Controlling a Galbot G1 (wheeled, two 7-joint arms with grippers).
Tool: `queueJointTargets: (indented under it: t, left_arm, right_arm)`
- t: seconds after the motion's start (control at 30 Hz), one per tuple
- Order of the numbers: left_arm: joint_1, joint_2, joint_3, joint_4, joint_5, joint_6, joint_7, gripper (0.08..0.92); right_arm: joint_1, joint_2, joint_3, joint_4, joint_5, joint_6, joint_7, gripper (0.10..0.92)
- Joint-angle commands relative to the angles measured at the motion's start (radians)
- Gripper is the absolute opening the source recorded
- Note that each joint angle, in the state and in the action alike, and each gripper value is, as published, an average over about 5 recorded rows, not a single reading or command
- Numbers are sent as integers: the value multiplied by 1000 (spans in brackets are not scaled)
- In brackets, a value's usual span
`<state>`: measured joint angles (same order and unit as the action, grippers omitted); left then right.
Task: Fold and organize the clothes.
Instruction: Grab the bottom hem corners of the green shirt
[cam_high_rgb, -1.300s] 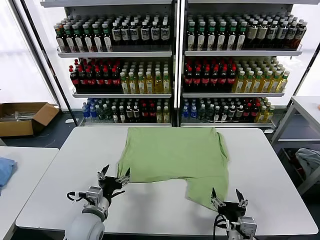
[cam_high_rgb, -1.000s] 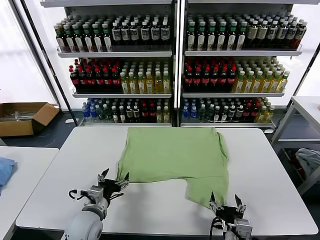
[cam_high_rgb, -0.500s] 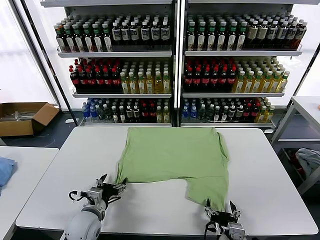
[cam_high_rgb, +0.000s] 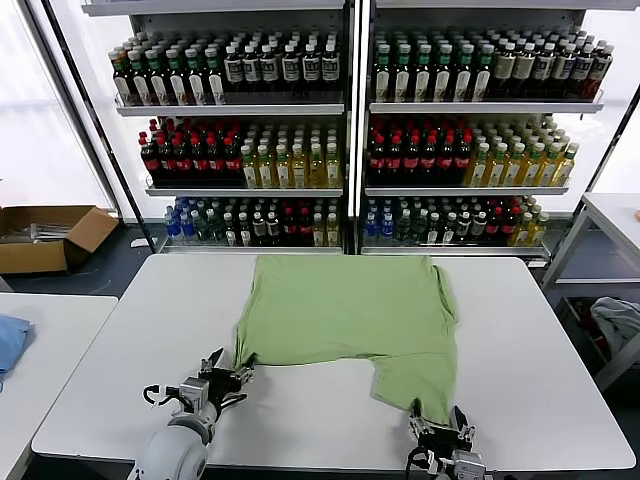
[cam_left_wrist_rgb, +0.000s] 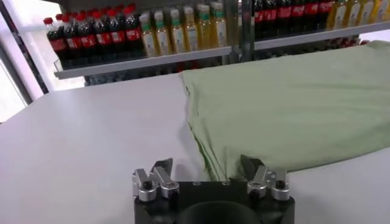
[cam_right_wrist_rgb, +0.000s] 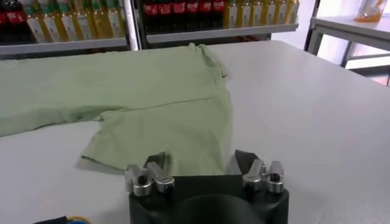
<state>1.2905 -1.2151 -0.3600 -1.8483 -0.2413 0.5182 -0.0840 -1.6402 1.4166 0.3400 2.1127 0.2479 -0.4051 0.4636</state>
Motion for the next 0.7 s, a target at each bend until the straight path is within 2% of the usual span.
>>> queueJointTargets:
  t: [0.03, 0.43, 0.53, 0.7]
  left_arm:
    - [12, -5, 9, 14, -2, 8, 8, 515]
    - [28, -12, 13, 0, -10, -9, 20, 168]
    - [33, -22, 13, -7, -10, -35, 21, 104]
    - [43, -50, -5, -43, -25, -113, 23, 86]
  right_arm:
    - [0, 2, -4, -9, 5, 4, -1, 464]
    - [-5, -20, 6, -2, 14, 64, -45, 132]
    - [-4, -27, 14, 32, 13, 89, -73, 106]
    - [4, -36, 21, 93, 4, 141, -122, 106]
